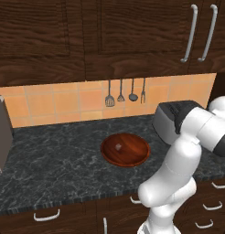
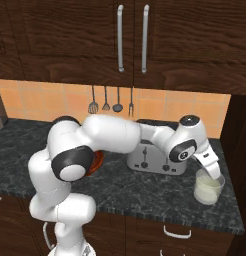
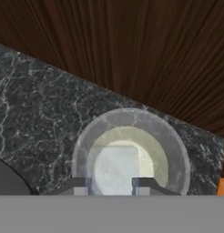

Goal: Grab a lemon wedge from the fridge and one ice cube from the ice bowl, and put them in the glass of lemonade.

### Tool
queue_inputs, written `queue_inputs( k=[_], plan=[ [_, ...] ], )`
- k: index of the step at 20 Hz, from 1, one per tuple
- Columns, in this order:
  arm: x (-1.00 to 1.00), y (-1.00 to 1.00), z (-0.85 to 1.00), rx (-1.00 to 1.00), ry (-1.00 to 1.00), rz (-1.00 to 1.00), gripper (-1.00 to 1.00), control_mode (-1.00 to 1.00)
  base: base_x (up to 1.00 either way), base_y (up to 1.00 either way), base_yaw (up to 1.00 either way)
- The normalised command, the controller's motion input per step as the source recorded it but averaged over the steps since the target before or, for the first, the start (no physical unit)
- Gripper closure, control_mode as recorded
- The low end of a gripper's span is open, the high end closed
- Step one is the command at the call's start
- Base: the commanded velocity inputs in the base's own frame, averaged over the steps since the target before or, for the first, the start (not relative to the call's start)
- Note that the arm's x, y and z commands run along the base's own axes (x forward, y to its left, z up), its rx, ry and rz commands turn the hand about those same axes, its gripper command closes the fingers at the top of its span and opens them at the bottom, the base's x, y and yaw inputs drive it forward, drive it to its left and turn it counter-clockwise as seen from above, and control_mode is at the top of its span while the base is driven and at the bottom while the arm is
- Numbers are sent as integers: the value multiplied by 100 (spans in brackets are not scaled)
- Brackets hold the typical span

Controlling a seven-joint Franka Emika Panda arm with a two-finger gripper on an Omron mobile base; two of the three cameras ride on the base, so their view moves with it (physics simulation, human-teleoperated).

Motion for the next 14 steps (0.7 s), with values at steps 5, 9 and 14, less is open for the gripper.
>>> queue_inputs(
  k=[5, 9, 14],
  plan=[
    [1, -15, -1, 0, 0, 0, 100, -100, 0, 0, 0],
    [0, -7, -4, 0, 0, 0, 100, -100, 0, 0, 0],
    [0, 0, 0, 0, 0, 0, -100, -100, 0, 0, 0]
  ],
)
